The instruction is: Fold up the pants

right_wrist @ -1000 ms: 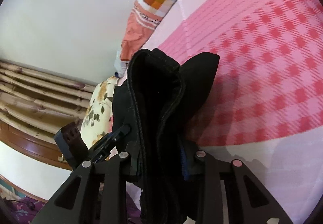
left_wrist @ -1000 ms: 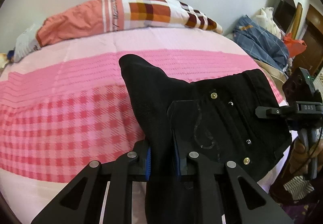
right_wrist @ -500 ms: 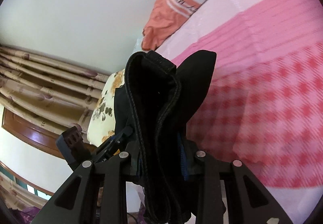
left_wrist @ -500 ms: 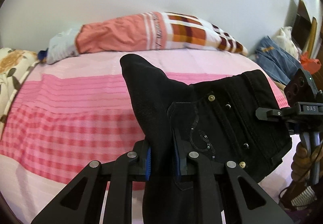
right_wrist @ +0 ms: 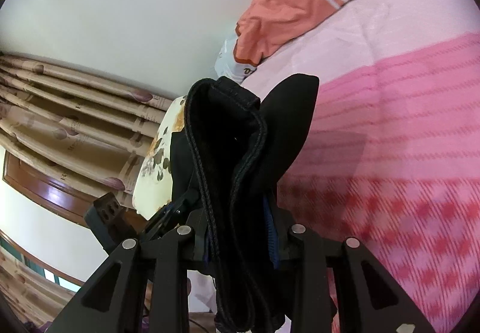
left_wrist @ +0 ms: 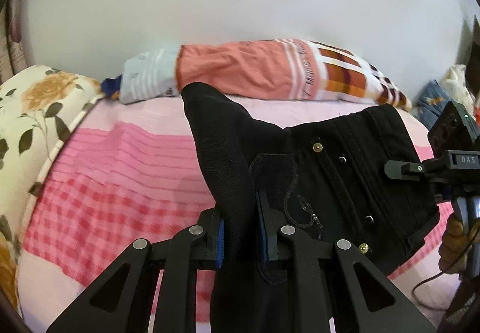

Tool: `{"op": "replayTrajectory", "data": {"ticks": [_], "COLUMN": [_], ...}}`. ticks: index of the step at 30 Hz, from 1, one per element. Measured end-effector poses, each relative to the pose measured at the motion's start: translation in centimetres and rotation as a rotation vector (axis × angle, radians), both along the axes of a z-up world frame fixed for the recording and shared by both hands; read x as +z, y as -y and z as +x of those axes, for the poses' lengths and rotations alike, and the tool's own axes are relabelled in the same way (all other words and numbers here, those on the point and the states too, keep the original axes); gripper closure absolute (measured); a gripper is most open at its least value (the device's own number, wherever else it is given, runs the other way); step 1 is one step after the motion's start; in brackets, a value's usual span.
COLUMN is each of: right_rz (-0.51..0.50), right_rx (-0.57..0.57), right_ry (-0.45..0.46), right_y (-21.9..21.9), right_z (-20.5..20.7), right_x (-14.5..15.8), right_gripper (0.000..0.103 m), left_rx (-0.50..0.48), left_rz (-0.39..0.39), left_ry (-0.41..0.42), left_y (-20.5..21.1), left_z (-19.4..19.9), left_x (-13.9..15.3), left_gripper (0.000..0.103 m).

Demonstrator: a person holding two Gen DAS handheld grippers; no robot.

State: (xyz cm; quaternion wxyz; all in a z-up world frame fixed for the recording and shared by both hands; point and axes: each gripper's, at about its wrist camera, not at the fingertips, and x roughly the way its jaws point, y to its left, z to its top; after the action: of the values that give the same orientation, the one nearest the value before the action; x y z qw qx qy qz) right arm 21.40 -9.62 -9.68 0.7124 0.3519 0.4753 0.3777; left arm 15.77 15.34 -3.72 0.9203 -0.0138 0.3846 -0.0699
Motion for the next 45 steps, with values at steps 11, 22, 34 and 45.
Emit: {"op": "replayTrajectory", "data": {"ticks": [11, 22, 34, 45], "right_rz": [-0.005, -0.002, 0.004, -0.053], "right_rx": [0.015, -0.01, -0.032, -0.055], "right_ry": [-0.006, -0.034, -0.064, -0.071], "right_y": [-4.0, -4.8, -4.2, -3.5], "right_z": [4.8, 7.3, 7.8, 7.8], "right_x": [-1.1, -3.1, -4.7, -5.8], "right_gripper": [0.075, 0.075, 0.076, 0.076], "left_rx": [0.053, 0.078, 0.082, 0.095], "left_rz": [0.019, 0.033, 0.034, 0.027], "left_ry": [0.014, -0.013, -0.037, -0.046], "left_y": [-4.4, -5.6, -6.3, -6.6], "left_z": [5.1, 8.9, 9.7, 9.9], "left_x": [-1.2, -3.6, -5.7, -6.7], "left_gripper": [0.085, 0.085, 0.084, 0.082]}}
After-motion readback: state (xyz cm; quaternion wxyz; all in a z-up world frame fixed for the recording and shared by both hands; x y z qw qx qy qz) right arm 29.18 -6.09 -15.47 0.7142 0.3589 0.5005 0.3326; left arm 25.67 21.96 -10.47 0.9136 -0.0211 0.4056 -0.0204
